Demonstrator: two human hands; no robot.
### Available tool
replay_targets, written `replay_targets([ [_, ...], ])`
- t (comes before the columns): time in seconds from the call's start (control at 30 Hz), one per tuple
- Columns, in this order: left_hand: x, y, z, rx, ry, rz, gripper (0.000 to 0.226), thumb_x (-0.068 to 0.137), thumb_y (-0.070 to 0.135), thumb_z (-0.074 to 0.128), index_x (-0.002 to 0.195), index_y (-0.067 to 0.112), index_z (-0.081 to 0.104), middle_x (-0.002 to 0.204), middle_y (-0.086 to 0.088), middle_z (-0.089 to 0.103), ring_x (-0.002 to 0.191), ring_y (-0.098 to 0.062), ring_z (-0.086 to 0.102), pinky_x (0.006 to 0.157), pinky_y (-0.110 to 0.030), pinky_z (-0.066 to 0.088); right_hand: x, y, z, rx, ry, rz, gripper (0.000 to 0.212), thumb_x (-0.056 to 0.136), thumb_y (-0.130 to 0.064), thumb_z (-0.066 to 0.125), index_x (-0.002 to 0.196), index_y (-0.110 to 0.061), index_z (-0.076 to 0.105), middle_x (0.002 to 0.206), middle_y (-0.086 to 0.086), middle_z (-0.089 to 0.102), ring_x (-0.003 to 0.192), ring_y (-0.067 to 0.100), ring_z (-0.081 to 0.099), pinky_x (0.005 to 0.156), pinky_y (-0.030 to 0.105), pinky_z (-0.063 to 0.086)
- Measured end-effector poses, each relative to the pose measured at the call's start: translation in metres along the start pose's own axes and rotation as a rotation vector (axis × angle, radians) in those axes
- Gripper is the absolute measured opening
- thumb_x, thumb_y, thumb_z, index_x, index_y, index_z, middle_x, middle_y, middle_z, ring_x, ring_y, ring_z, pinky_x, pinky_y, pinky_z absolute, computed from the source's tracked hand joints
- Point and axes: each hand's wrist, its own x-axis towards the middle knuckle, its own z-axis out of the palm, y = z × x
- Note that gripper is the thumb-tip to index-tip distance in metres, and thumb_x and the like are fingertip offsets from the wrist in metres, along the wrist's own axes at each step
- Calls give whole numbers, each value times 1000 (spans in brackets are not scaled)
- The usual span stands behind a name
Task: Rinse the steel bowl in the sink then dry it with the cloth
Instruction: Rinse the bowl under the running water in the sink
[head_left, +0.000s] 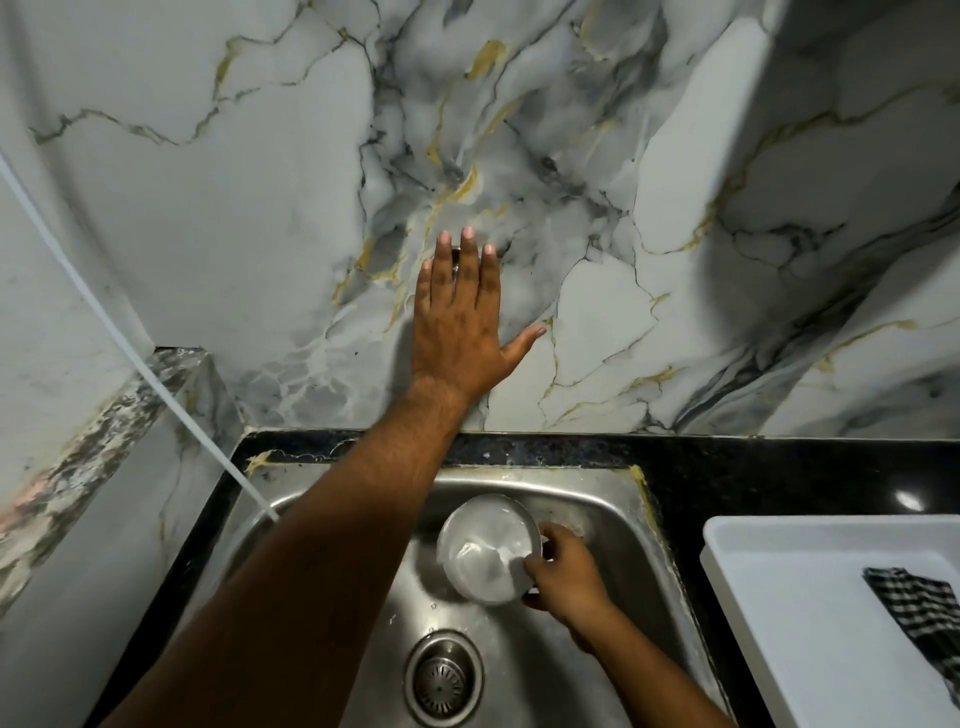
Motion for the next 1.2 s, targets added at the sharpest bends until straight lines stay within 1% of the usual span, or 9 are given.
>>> replay_targets([
  [0.23,-1,0,-2,1,-35,-2,101,82,78,19,152,5,8,161,-21,9,147,-39,5,121,-50,9,-3,-4,9,-468,207,-279,24,88,-1,55,112,-3,58,115,14,53,103,30,55,79,25,36],
  [0.43,-2,-1,-2,-35,-28,-4,99,83,77,18,152,6,9,161,-21,10,147,-40,5,121,-51,9,-28,-16,-3,-541,374,-662,34,83,8,55,110,-11,60,113,-5,45,95,14,52,82,28,49],
  [0.6,-2,-2,0,-55,-19,-1,99,84,77,19,152,6,11,160,-21,11,147,-40,7,121,-50,9,-45,-27,-19,-630,378,-805,6,86,-46,53,88,-42,56,96,-14,59,93,11,59,81,33,49],
  [0.7,-2,-3,0,-56,-36,5,97,85,76,19,152,6,11,160,-22,11,147,-40,7,120,-50,7,-49,-26,-20,-645,408,-786,7,87,-46,53,91,-41,55,96,-7,61,91,13,60,81,35,51],
  [0.83,-19,-4,-9,-145,1,73,89,89,71,23,152,10,13,159,-25,10,147,-39,6,119,-49,3,-47,-14,-17,-507,390,-645,39,82,3,54,113,-20,60,113,2,48,94,17,54,85,33,51],
  [0.93,-89,9,-12,-427,-60,97,82,88,70,31,152,24,11,162,-14,-2,149,-29,-4,119,-49,5,-42,-15,-26,-313,325,-333,23,87,-5,54,103,-14,67,107,5,62,94,19,62,87,40,57],
  [1.07,-173,41,-11,-1052,-559,-308,74,81,69,43,146,36,32,159,-1,24,142,-18,27,114,-39,29,-49,-19,-52,-59,20,57,32,88,0,47,112,-8,66,108,25,68,94,44,68,72,58,61],
  [1.13,-184,54,-11,-1269,-682,-541,72,79,64,48,141,27,45,149,-1,45,132,-10,41,108,-29,34,-59,-21,-68,-10,-49,74,32,84,8,43,99,-7,67,98,28,68,83,46,68,71,64,58],
  [1.2,-187,66,-10,-1363,-718,-628,66,81,60,50,135,22,54,141,-3,55,129,-17,49,112,-39,37,-63,-18,-82,74,-104,103,32,81,13,42,94,-4,66,85,24,66,71,42,65,76,66,54],
])
